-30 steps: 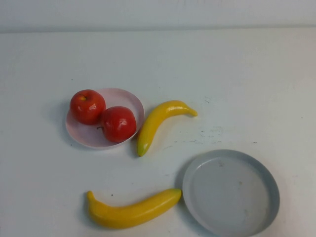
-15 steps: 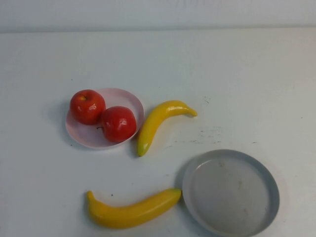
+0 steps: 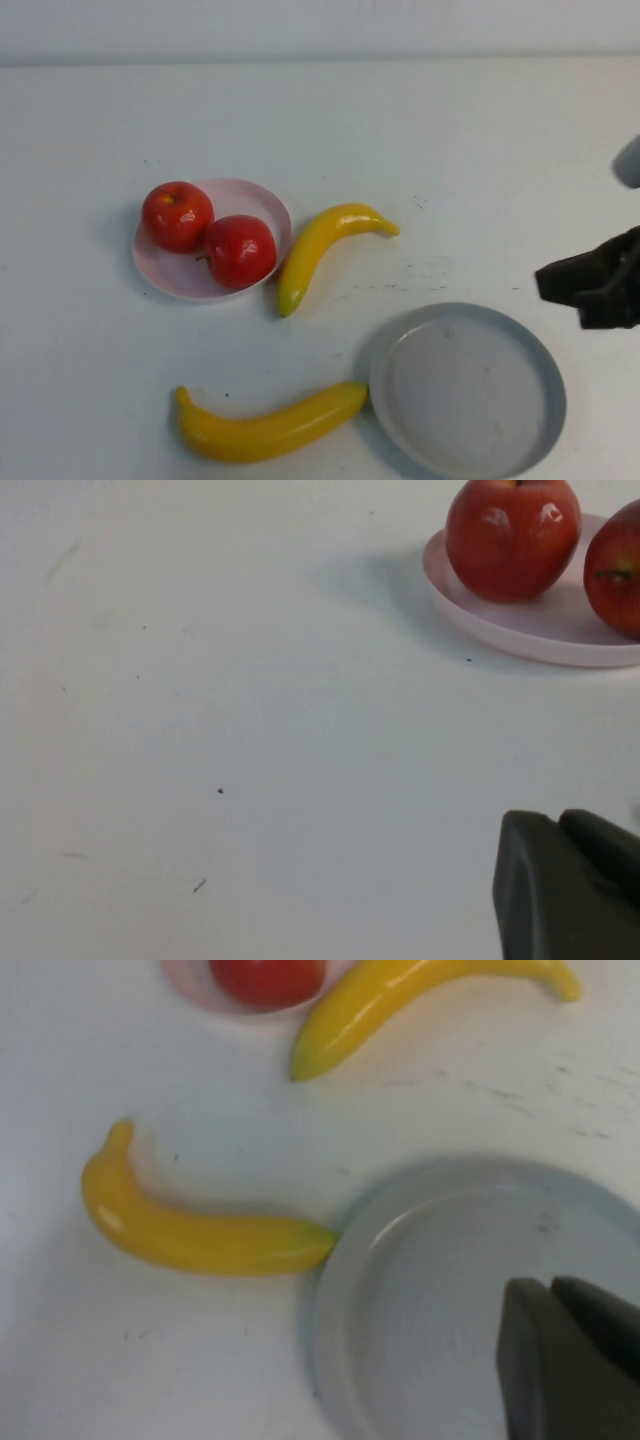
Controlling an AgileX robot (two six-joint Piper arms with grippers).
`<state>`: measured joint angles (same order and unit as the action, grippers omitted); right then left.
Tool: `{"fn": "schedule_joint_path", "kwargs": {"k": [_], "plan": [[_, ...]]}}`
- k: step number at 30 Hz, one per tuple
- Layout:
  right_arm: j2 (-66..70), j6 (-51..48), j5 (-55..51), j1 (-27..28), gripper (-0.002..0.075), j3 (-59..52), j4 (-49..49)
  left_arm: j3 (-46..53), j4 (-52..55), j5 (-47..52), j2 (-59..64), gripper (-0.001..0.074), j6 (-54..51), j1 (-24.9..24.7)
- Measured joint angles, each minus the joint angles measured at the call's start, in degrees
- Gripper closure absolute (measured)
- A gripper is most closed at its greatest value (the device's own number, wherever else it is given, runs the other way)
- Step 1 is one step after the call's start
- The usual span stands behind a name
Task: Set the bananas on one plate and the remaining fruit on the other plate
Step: Put another type of fruit in the right plate
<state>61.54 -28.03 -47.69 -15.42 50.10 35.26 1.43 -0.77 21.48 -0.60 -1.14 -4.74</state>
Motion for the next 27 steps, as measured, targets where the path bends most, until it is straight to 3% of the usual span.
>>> {"fn": "schedule_joint_path", "kwargs": {"k": [13,16,22,27], "plan": [[20.3,-8.5,1.2,-27.5,0.0716,12.0,-14.3,0.0,0.0,0.0,0.0,0.0734,0.0,0.0],[24.8,-12.4,0.7,-29.7,0.0624,15.5,-14.8,0.0,0.0,0.0,0.0,0.0734,0.0,0.0],[32.1,-16.2,-0.3,-30.0,0.0314,20.2,-16.0,0.0,0.0,0.0,0.0,0.0734,0.0,0.0],[37.3,-29.3,-0.9,-31.8,0.0273,22.3,-15.0,0.0,0.0,0.0,0.0,0.0734,0.0,0.0]]}}
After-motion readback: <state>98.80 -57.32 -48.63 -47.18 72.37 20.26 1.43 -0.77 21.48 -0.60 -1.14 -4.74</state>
